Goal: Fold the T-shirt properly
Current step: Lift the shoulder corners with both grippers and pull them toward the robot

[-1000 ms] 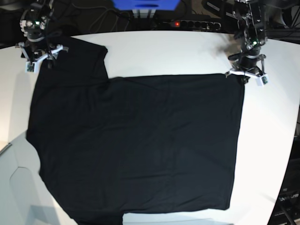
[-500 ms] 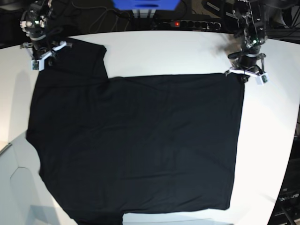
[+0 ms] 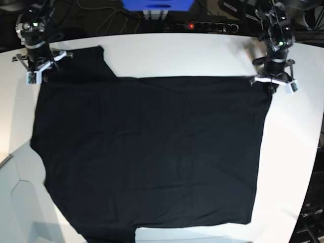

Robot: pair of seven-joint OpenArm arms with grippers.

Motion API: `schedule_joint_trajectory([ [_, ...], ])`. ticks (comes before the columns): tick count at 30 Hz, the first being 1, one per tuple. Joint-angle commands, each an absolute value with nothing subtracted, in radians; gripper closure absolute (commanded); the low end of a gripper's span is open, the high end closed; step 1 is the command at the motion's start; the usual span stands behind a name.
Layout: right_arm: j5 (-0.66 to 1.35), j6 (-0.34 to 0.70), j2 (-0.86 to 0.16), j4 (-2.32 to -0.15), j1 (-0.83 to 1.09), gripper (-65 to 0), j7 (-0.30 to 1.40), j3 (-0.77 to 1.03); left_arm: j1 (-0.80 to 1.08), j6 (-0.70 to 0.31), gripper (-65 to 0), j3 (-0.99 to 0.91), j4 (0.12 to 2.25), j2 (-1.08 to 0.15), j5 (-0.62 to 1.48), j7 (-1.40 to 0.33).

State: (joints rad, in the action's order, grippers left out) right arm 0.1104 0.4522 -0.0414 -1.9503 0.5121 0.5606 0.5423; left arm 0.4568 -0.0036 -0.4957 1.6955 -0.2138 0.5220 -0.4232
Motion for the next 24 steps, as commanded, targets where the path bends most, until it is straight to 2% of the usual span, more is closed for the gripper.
schedule_joint_trajectory([
  [1, 0.114, 0.464, -0.051, -1.972, 0.493, 0.0, 0.536, 0.547, 0.46, -0.004, -0.1, -0.503, 1.721, -0.229, 0.524, -0.401],
  [16, 0.113, 0.464, -0.059, -1.937, 0.214, 0.0, 0.568, 0.541, 0.274, 0.004, -0.1, -0.495, 1.715, -0.225, 0.522, -0.404],
  [24, 0.113, 0.464, -0.116, -1.778, -0.031, 0.0, 0.661, 0.538, 0.133, 0.004, -0.1, -0.493, 1.612, -0.229, 0.522, -0.404],
])
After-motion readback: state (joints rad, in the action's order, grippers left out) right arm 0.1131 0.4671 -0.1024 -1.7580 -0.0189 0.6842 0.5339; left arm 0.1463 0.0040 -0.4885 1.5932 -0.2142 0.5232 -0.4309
